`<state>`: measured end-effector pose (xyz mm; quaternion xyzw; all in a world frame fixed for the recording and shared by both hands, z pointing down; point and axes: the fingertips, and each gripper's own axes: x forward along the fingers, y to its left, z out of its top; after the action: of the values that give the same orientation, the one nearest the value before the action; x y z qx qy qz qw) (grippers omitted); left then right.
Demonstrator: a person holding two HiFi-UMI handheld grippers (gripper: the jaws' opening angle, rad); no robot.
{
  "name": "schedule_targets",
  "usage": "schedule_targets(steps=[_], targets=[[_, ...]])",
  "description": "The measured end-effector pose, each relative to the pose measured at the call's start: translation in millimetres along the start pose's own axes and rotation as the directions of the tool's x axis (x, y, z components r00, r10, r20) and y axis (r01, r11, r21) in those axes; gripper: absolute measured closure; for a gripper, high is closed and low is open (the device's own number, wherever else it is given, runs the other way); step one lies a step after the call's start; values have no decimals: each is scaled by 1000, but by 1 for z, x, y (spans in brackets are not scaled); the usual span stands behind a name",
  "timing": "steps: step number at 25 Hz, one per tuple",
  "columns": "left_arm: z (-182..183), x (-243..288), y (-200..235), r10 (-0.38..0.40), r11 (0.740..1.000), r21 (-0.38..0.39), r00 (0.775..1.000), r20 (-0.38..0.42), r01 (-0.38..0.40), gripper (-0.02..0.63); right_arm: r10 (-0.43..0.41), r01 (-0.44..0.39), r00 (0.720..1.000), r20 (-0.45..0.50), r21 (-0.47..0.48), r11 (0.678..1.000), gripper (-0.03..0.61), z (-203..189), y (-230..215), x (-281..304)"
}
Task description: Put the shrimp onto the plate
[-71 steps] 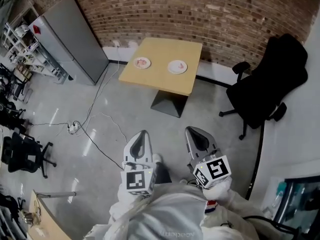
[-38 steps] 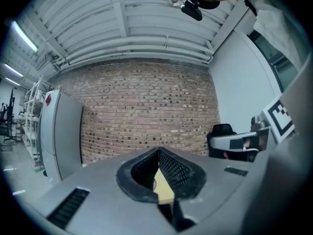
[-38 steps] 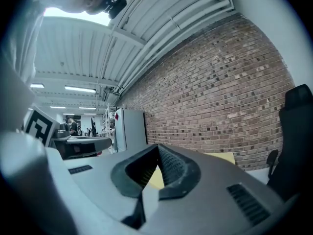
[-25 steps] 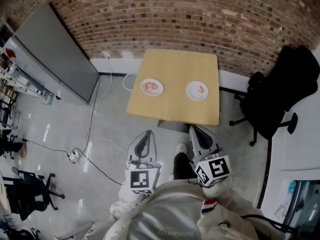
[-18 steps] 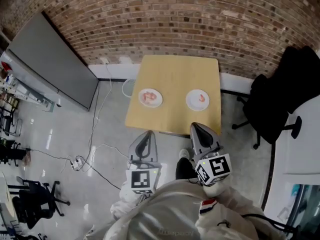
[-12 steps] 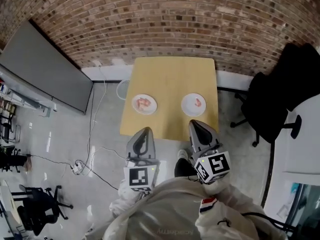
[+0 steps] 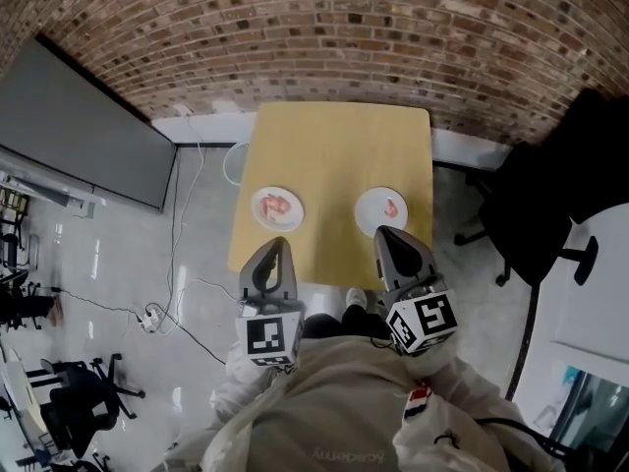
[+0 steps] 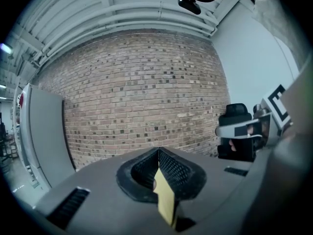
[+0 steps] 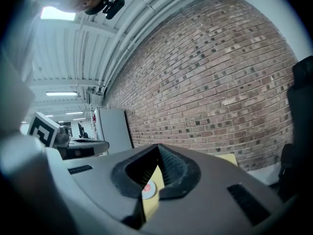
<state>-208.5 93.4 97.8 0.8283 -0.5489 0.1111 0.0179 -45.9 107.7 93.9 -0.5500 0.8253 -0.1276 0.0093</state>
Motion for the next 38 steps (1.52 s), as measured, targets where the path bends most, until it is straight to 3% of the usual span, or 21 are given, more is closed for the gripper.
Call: schedule_targets(steps=[15, 22, 28, 33, 38], targets=[[-44, 78, 31, -97, 994, 44, 992, -81, 101, 602, -87, 88, 994, -64, 18, 996, 554, -26, -31, 48], [-91, 110, 49, -118, 989, 72, 977, -177, 132, 601, -99, 104, 987, -130, 36, 994, 554, -65, -45, 77], [-132, 134, 58, -131, 990, 30, 967, -218, 141, 602, -142, 151, 979, -148, 51, 987, 555, -105, -67, 94], [-163, 158, 60, -150, 976, 120, 959, -239, 183, 603, -165, 177, 972, -169, 60, 982, 554, -141, -84, 108], [-201, 173, 66, -196, 949, 185, 937, -290, 256, 601, -189, 209, 962, -195, 86, 974, 555, -172, -91, 113]])
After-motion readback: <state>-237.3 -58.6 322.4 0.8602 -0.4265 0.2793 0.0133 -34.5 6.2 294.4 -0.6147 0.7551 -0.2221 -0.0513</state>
